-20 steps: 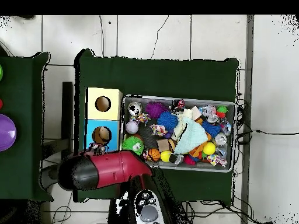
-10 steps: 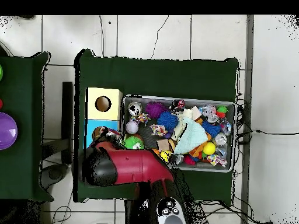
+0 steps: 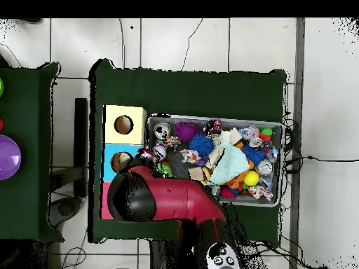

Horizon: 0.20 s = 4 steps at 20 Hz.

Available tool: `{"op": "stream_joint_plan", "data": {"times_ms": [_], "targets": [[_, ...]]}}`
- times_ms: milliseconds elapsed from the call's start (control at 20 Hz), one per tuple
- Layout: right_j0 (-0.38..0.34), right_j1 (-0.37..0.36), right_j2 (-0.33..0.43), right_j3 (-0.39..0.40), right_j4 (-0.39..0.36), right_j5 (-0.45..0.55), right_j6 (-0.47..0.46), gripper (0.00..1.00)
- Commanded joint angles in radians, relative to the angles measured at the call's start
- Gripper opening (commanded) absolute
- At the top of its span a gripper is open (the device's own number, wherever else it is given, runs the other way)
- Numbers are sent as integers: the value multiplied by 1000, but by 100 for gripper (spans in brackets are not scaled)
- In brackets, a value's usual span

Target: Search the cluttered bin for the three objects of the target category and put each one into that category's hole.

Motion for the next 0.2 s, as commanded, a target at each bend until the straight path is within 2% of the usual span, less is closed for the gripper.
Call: {"op": "stream_joint_plan", "data": {"times_ms": [50, 200], "targets": [[-22, -23, 14, -24, 20, 78, 218, 0], [-14, -23, 7, -35, 21, 92, 221, 0]]}}
